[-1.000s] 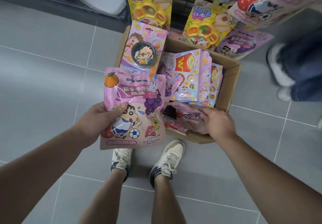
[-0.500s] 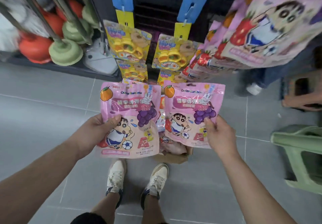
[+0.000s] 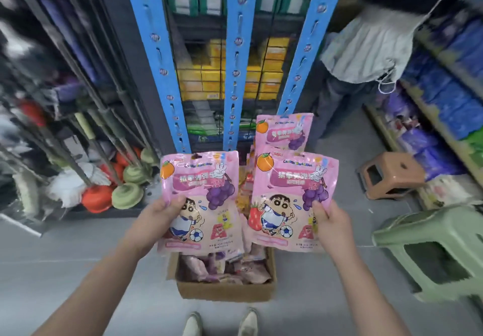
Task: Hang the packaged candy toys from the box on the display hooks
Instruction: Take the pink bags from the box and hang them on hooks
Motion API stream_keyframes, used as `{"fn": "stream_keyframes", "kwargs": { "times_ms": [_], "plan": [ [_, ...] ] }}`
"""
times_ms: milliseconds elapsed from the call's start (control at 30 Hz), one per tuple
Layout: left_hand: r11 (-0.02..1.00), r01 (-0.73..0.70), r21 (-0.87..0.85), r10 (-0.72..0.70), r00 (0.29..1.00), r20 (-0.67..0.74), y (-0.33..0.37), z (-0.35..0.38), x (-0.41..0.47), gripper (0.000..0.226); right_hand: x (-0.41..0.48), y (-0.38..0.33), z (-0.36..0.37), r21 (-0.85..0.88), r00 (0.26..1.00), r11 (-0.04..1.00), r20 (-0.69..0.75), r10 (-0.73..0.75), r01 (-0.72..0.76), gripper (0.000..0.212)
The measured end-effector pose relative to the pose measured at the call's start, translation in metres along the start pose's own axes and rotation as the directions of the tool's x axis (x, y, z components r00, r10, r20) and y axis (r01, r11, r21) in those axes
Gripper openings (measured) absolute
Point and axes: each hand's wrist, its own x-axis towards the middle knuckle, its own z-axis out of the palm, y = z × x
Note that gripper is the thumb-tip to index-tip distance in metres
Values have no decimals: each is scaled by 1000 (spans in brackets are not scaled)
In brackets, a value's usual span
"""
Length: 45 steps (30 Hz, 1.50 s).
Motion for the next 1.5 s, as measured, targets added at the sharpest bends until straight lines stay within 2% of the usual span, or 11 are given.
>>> {"fn": "stream_keyframes", "kwargs": {
  "times_ms": [233,267,333,367,467,533,633,767,1067,1300,1500],
  "plan": [
    [976,-148,158,154,988,-27,61,23,-31,30,2,-29,-48,-19,994,995,-46,-100,99,22],
    [976,-165,143,170,985,-25,64,27,-33,36,3,-30,-52,-14,993,994,-53,-107,107,22],
    [981,-176,81,179,984,-22,66,31,-35,68,6,-32,-58,0,991,993,-59,-118,119,23],
    [982,-176,65,179,983,-30,63,31,-32,73,9,-32,-60,0,991,993,-56,-120,120,24],
    [981,-185,54,188,980,-60,62,40,-32,58,18,-28,-62,-6,992,993,-48,-118,118,26],
    [982,-178,70,184,979,-90,63,46,-33,62,23,-28,-63,-16,993,994,-38,-110,110,25],
    [981,-178,78,186,976,-115,70,52,-32,26,30,-32,-61,-46,993,992,-34,-117,116,27],
    [980,-181,82,192,969,-153,77,48,-13,17,42,-47,-61,-112,989,986,-67,-128,120,30],
    [981,-181,73,189,974,-128,91,42,41,16,69,-75,-56,-228,984,967,-111,-137,109,26],
    [973,-211,93,219,972,-84,110,51,54,18,94,-84,-43,-255,990,962,-73,-123,100,26],
    [982,-180,49,186,966,-182,121,53,62,15,134,-90,-31,-168,991,977,9,-131,131,26]
  ]
}}
